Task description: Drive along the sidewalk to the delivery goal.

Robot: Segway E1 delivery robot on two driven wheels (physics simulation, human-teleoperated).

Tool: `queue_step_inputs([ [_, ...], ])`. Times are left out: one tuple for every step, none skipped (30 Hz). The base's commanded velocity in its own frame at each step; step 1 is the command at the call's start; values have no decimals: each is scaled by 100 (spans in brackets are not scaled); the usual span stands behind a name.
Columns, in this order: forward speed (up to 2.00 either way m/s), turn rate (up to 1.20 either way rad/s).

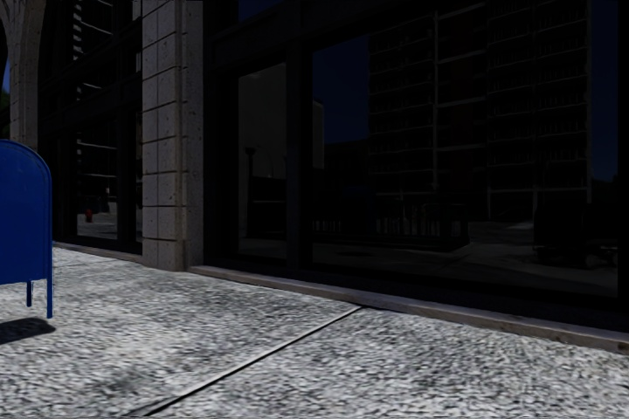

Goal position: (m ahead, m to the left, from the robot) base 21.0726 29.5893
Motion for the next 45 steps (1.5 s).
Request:
queue_step_inputs([
  [123,49],
  [123,50],
  [123,50],
  [123,50],
  [123,50],
  [123,50],
  [123,50],
  [123,50],
  [123,50],
  [123,50],
  [123,50],
  [122,50],
  [122,50],
  [122,50],
  [122,50],
  [122,50],
  [122,50],
  [122,50],
  [122,50],
  [122,50],
  [122,50],
  [122,50],
  [122,50],
  [122,50],
  [122,50],
  [122,50],
  [122,50],
  [122,50],
  [122,50],
  [122,50],
  [122,50],
  [122,50],
  [122,50],
  [122,50],
  [122,50],
  [122,50],
  [122,50],
  [122,50],
  [122,50],
  [122,50],
  [122,50],
  [121,50],
  [121,50],
  [121,50],
  [121,50],
])
